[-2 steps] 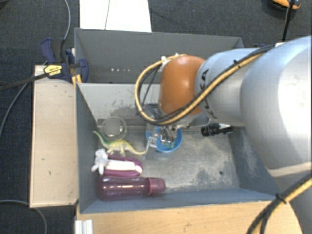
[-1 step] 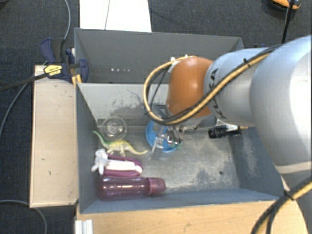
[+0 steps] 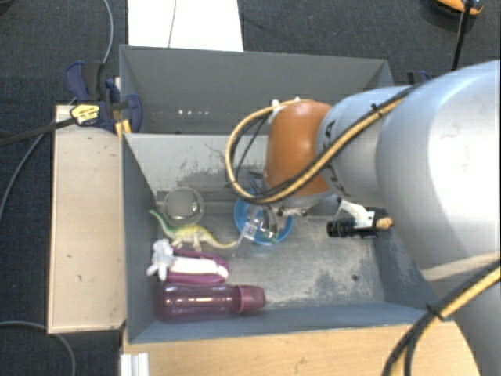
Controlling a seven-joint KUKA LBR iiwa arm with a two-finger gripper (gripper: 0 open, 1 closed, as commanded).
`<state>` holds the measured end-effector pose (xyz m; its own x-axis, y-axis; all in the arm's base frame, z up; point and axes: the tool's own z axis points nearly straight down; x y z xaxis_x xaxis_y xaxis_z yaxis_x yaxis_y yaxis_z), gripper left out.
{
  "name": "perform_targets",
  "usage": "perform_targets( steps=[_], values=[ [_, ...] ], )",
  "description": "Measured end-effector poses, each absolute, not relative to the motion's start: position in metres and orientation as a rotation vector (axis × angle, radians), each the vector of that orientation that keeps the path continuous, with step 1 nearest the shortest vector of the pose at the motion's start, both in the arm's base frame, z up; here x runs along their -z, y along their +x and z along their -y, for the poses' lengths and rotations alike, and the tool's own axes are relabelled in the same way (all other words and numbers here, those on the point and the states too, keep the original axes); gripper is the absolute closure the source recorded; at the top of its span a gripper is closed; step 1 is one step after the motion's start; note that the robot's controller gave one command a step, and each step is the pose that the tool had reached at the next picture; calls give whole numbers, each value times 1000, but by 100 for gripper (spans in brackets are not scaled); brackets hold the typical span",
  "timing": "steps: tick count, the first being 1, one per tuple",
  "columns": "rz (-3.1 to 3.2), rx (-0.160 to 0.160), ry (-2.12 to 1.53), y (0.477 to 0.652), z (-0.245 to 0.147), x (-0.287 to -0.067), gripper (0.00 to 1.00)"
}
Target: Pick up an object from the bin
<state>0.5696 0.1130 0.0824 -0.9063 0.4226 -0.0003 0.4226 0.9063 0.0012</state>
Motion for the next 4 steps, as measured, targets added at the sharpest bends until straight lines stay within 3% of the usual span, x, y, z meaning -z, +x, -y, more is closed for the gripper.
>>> perform_targets(
  steps=[1, 3, 4],
  values=[
    [-3055, -3, 715, 572, -124, -70, 100],
    [-3057, -2, 715, 571, -124, -74, 100],
    [-3063, 2, 714, 570, -124, -94, 100]
  ],
)
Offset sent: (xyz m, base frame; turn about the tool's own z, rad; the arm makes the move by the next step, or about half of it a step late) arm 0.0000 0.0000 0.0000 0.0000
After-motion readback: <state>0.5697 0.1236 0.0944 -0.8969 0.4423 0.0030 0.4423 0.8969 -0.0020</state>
